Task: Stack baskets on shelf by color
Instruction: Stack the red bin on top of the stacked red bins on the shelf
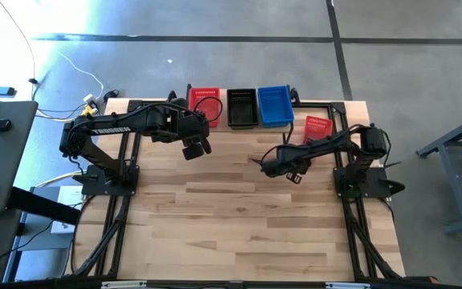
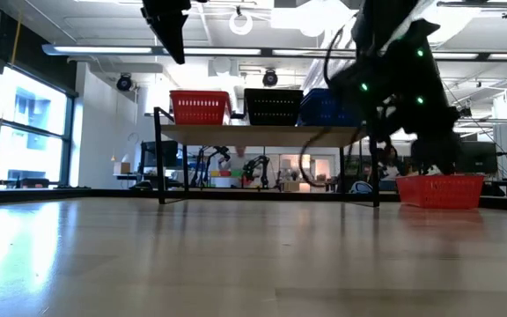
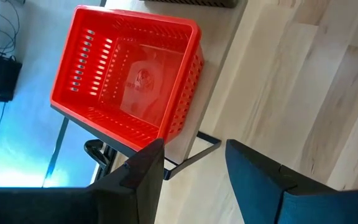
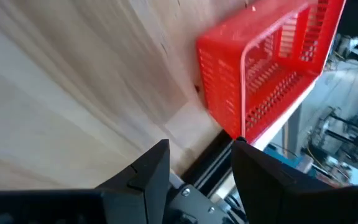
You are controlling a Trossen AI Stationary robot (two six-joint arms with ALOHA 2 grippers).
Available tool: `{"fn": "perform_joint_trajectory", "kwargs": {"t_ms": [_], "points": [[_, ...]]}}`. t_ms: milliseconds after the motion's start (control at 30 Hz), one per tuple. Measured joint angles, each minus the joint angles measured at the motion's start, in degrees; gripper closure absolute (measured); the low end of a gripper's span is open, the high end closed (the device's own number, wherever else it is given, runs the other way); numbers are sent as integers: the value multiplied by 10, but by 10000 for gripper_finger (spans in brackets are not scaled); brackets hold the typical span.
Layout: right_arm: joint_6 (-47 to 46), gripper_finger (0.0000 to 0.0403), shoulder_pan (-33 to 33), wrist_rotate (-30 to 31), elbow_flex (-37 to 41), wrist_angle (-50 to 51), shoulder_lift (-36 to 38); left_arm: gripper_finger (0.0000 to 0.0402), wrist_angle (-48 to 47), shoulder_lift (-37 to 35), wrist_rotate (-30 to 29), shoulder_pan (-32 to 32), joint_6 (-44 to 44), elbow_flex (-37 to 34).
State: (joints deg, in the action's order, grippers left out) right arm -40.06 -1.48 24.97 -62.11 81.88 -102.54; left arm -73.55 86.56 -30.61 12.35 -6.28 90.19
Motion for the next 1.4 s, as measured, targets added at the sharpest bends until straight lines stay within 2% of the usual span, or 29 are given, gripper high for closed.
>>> {"fn": "perform_joint_trajectory", "kwargs": {"t_ms": [300, 467, 733, 900, 1233, 1400], "points": [[-23, 247, -1, 36, 115, -15, 0, 241, 1, 0, 0, 0, -24, 0], [-39, 247, -1, 39, 151, -7, 0, 241, 1, 0, 4, 0, -32, 0], [-2, 247, -5, 93, 148, -31, 1, 240, 1, 0, 17, 0, -56, 0], [36, 247, -25, 93, 153, -85, 1, 241, 1, 0, 17, 0, -56, 0], [48, 247, -69, 114, 153, -83, 1, 241, 1, 0, 17, 0, -56, 0], [111, 247, -92, 83, 154, -135, 1, 241, 1, 0, 17, 0, -56, 0]]}}
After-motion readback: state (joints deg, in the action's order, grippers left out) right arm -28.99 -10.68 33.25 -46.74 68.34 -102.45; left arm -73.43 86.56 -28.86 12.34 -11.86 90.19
